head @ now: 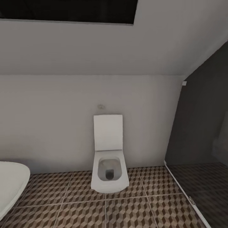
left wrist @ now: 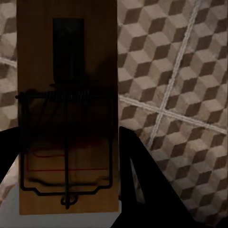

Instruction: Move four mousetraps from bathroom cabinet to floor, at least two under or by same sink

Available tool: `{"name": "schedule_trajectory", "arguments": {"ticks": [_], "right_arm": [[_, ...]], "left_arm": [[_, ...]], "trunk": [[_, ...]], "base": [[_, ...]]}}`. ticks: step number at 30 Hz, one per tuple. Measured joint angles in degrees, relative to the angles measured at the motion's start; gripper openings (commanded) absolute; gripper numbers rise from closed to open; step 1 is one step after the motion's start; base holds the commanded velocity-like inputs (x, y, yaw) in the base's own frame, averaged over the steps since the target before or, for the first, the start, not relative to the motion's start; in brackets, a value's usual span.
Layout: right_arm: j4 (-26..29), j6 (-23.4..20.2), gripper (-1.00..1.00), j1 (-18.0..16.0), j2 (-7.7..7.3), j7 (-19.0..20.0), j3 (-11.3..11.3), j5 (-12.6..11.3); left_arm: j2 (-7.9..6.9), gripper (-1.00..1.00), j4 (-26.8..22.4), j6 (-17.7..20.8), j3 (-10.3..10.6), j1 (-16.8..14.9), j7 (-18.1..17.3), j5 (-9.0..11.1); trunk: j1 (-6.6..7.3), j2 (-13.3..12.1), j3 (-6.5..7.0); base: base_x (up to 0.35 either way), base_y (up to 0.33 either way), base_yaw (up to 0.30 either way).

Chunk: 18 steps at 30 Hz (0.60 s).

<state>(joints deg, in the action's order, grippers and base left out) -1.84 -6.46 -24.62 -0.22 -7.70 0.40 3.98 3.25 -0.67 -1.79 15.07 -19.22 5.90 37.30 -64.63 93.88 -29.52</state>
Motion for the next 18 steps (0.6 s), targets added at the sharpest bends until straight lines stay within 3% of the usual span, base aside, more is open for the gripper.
{"name": "schedule_trajectory", "arguments": {"ticks": [9, 18], "right_arm": [[0.0, 0.0, -1.0, 0.0, -0.1, 0.1, 0.0, 0.0], [0.0, 0.1, -1.0, 0.0, -0.15, 0.1, 0.0, 0.0]], "left_arm": [[-0.02, -1.0, 0.0, -0.1, 0.0, 0.0, 0.0, 0.3], [0.05, -1.0, -0.1, -0.4, 0.0, 0.0, 0.4, 0.4]], "trunk": [[-0.01, 0.0, 0.0], [-0.03, 0.0, 0.0]], "base": [[0.258, 0.211, 0.0], [0.046, 0.041, 0.145]]}}
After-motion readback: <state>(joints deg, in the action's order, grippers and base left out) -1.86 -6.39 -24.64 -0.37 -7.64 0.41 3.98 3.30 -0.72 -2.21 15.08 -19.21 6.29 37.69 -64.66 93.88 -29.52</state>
